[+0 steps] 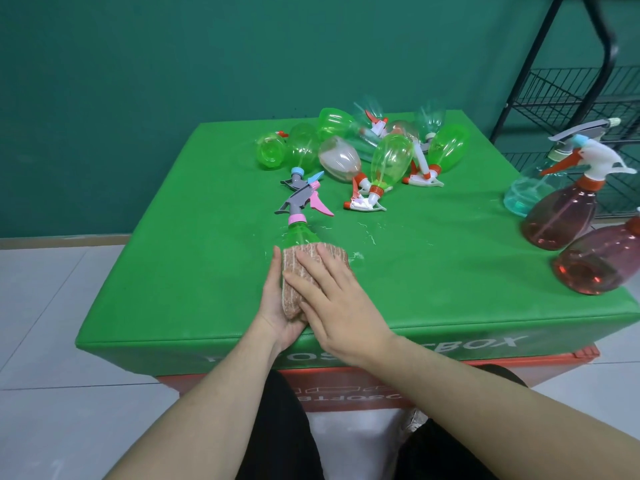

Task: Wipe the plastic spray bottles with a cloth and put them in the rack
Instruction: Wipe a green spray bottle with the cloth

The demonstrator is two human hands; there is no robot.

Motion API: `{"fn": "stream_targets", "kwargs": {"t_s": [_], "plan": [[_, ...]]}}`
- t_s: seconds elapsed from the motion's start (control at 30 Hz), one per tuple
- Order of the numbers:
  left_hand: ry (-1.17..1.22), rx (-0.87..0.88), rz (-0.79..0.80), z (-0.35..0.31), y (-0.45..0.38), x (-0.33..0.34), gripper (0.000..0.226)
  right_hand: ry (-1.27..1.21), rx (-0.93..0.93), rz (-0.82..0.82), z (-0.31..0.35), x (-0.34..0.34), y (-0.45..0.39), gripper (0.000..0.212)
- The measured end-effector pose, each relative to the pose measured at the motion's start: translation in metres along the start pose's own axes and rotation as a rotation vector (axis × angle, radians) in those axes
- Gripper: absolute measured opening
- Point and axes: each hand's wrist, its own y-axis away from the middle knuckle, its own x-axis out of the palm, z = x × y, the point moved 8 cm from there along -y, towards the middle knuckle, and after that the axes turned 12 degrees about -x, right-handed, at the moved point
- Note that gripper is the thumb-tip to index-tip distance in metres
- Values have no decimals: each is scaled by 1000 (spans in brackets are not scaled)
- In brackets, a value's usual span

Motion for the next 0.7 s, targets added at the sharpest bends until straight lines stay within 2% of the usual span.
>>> {"fn": "stream_targets", "kwargs": {"t_s": [0.23,0.37,0.53,0.7], "plan": [[15,8,-22,1,-4,-1,71,-50,37,-65,3,-10,-4,46],[85,13,-38,2,-6,-10,59,-108,124,-56,-3,-15,-20,47],[54,37,19,-3,-7,-7,40,-150,250,-21,-18,-19,-38,51],[69,38,88,-4,-11,-1,39,-330,416,18,-46,-15,-55,52]]}}
